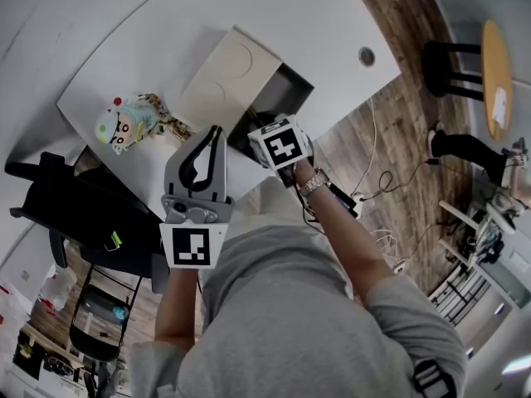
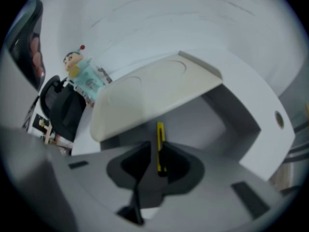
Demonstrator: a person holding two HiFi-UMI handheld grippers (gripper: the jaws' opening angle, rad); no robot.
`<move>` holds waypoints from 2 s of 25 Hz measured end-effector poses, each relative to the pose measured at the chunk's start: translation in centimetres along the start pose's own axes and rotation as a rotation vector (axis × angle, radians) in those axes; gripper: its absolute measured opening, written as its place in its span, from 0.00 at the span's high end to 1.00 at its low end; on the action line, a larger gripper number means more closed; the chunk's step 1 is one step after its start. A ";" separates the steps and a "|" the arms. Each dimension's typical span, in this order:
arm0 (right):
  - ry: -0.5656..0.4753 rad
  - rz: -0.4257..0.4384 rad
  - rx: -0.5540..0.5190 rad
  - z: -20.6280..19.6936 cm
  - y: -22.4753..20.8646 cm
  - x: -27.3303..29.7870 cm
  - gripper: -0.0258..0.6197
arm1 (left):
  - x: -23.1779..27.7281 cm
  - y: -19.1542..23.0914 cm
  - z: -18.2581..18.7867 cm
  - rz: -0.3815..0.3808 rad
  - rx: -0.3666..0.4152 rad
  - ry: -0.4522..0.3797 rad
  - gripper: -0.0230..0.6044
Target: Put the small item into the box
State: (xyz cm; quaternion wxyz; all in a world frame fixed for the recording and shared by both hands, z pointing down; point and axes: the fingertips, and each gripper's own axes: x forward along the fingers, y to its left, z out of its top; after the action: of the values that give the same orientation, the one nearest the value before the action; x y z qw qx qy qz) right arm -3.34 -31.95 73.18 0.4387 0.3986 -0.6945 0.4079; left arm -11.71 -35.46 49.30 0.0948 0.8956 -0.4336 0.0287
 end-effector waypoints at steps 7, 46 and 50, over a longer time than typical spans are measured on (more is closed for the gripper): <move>-0.047 0.034 0.076 -0.3 -0.6 -1.1 0.88 | -0.3 -0.7 0.5 0.015 0.014 -0.016 0.90; -0.519 0.309 0.011 -5.2 1.1 -23.5 0.91 | -6.9 -14.2 3.3 0.187 0.050 -0.098 0.90; -0.597 0.304 -0.023 -5.3 1.1 -26.7 0.91 | -7.8 -15.5 3.6 0.210 0.056 -0.103 0.90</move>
State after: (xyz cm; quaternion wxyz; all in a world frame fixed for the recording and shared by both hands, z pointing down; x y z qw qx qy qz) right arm 5.04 -21.50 49.52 0.1546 0.3873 -0.8485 0.3259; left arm -4.58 -20.74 42.49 0.0438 0.8478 -0.5286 0.0046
